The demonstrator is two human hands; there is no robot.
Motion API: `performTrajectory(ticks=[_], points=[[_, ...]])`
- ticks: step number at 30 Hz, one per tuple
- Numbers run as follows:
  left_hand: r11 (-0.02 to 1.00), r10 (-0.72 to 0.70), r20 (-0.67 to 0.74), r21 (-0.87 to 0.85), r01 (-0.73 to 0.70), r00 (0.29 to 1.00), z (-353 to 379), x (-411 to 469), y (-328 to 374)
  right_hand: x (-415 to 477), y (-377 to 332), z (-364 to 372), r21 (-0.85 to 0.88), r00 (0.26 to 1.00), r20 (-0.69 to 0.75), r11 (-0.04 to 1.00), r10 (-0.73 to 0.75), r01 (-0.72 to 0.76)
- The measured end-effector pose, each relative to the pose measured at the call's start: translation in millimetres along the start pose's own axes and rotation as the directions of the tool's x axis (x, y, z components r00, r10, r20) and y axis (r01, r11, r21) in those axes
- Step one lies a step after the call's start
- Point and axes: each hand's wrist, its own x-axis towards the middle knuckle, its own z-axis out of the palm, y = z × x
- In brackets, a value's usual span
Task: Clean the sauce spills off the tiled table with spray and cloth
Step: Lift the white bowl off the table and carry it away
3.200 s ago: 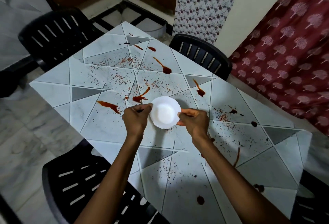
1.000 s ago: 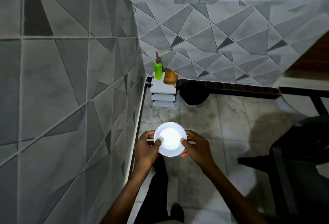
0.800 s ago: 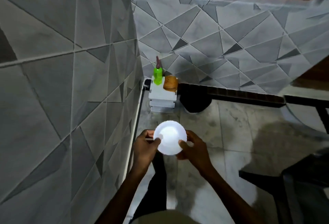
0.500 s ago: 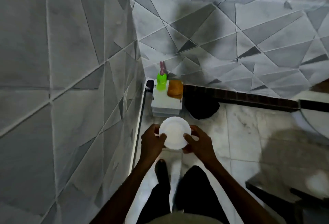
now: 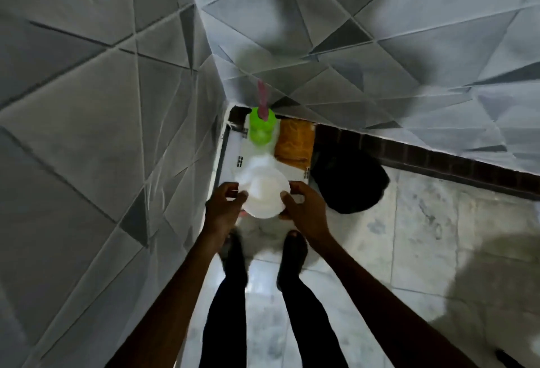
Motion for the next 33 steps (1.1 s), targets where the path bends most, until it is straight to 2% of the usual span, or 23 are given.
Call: performTrajectory(ticks=[6, 10, 18, 24, 25, 27, 30, 33], points=[[0.999, -0.042, 0.02, 0.013, 0.042, 0.999, 25.2, 132.5, -57.1, 136.5, 97.6, 58.3, -0.182, 1.0, -0.029, 0.983, 0.0, -0.005], [0.995, -0.095, 0.033, 0.008, 0.095, 0.995, 30.8, 200.6, -81.9, 189.4, 125.8, 85.9, -0.153, 0.998, -0.052, 0.987, 0.043, -0.05], [0.993, -0.103, 0.133, 0.065, 0.095, 0.986, 34.9, 238.4, -89.4, 214.7, 134.4, 94.2, -0.09, 0.98, -0.102, 0.979, 0.173, -0.183], [0.963, -0.068, 0.131, 0.267, 0.031, 0.989, 39.2, 231.3, -84.2, 216.1, 132.7, 83.5, -0.165, 0.982, -0.047, 0.969, 0.181, -0.187], [0.947, -0.036, 0.114, 0.32, -0.002, 0.993, 39.9, 229.8, -80.0, 217.1, 129.7, 80.9, -0.181, 0.985, -0.057, 0.968, 0.165, -0.173], [0.919, 0.121, 0.097, 0.366, -0.149, 0.988, 40.1, 228.6, -70.0, 223.4, 120.9, 71.1, -0.222, 0.978, -0.184, 0.965, 0.1, -0.14], [0.858, 0.39, 0.117, 0.315, -0.406, 0.913, 43.4, 230.1, -42.7, 242.9, 100.5, 38.7, -0.313, 0.912, -0.408, 0.93, 0.05, -0.191], [0.814, 0.513, 0.172, 0.216, -0.54, 0.841, 58.0, 229.9, -2.1, 270.3, 93.7, 10.9, -0.431, 0.903, -0.418, 0.854, 0.096, -0.29]])
